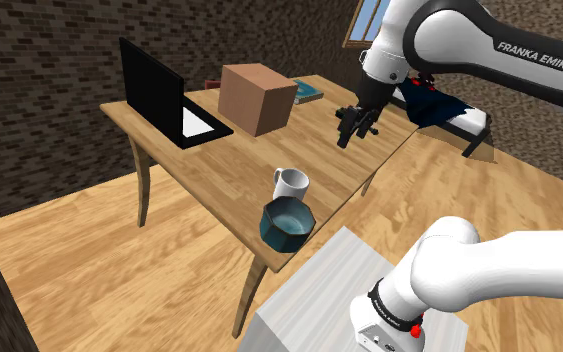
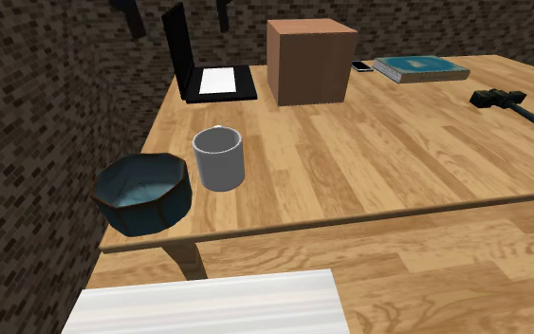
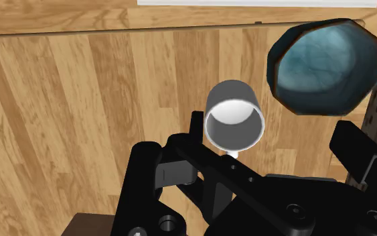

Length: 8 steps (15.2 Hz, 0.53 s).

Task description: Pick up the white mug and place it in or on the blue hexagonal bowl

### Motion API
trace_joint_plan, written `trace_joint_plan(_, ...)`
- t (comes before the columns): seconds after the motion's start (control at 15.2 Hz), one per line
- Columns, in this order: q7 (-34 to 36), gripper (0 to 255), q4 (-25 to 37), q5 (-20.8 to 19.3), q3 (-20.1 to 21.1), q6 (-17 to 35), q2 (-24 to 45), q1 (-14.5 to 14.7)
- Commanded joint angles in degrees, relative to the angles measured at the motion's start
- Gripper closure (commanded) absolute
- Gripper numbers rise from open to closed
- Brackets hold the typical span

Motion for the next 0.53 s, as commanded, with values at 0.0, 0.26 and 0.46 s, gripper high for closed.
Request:
trace_joint_plan(0.0, 0.00, 0, 0.00, 0.00, 0.00, 0.00, 0.00, 0.00)
trace_joint_plan(0.26, 0.41, 0, -4.77, 0.71, -0.02, 8.01, 3.25, 0.60)
trace_joint_plan(0.46, 0.62, 0, -7.58, 1.27, 0.00, 14.16, 6.59, 1.07)
